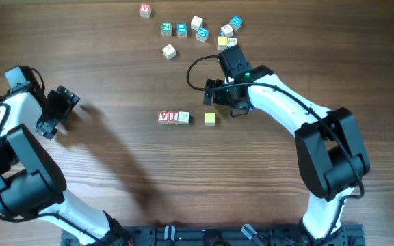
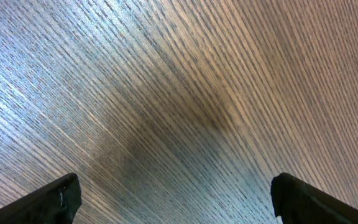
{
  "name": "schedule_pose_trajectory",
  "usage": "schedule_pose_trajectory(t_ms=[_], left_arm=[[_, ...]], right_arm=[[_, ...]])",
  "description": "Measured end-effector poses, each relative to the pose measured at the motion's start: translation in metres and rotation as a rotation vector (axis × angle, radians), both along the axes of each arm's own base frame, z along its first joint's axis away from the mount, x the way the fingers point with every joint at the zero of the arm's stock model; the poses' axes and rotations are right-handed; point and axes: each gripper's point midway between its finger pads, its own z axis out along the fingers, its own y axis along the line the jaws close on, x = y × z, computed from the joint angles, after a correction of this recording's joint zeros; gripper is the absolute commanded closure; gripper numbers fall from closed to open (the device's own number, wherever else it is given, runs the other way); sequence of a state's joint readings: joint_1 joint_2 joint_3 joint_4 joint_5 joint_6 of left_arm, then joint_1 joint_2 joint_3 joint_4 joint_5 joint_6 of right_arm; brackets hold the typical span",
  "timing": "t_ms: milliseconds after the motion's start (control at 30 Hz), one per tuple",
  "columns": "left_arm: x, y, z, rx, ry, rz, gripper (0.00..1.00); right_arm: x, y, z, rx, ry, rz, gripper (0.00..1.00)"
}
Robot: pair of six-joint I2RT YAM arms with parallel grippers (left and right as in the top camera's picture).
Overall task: Form a horizontal line
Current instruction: 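Set the 'C' block down right of the white block and release, then push the 'C' block leftward against the white block with right gripper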
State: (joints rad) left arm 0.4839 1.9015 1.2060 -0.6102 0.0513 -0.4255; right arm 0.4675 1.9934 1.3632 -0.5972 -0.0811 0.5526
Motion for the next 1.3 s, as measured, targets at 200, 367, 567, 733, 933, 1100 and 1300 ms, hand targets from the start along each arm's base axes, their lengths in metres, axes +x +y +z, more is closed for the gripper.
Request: schedule_pose_trajectory(t_ms=[200,367,567,733,933,1100,1300], left_arm=[[0.000,0.000,0.000,0.000,0.000,0.000,0.00],[0.000,0.000,0.000,0.000,0.000,0.000,0.00],[0.000,0.000,0.000,0.000,0.000,0.000,0.00],[0.000,0.000,0.000,0.000,0.000,0.000,0.00],[0.000,0.000,0.000,0.000,0.000,0.000,0.00],[0.000,0.000,0.000,0.000,0.000,0.000,0.00],[0.000,0.000,0.000,0.000,0.000,0.000,0.00]], right_arm=[[0.000,0.000,0.000,0.000,0.000,0.000,0.00],[0.000,0.000,0.000,0.000,0.000,0.000,0.01],[0.000,0.000,0.000,0.000,0.000,-0.001,0.18],[-0.006,-0.003,-0.002,-0.015,0.026,0.006,0.51],[-0.018,-0.009,-0.006,-0.033,0.081,-0.016,0.67],[-0.037,-0.020,-0.011,-0.071,0.170,-0.077,0.78],[-0.052,-0.019,-0.012,-0.069,0.233,-0.078,0.86]])
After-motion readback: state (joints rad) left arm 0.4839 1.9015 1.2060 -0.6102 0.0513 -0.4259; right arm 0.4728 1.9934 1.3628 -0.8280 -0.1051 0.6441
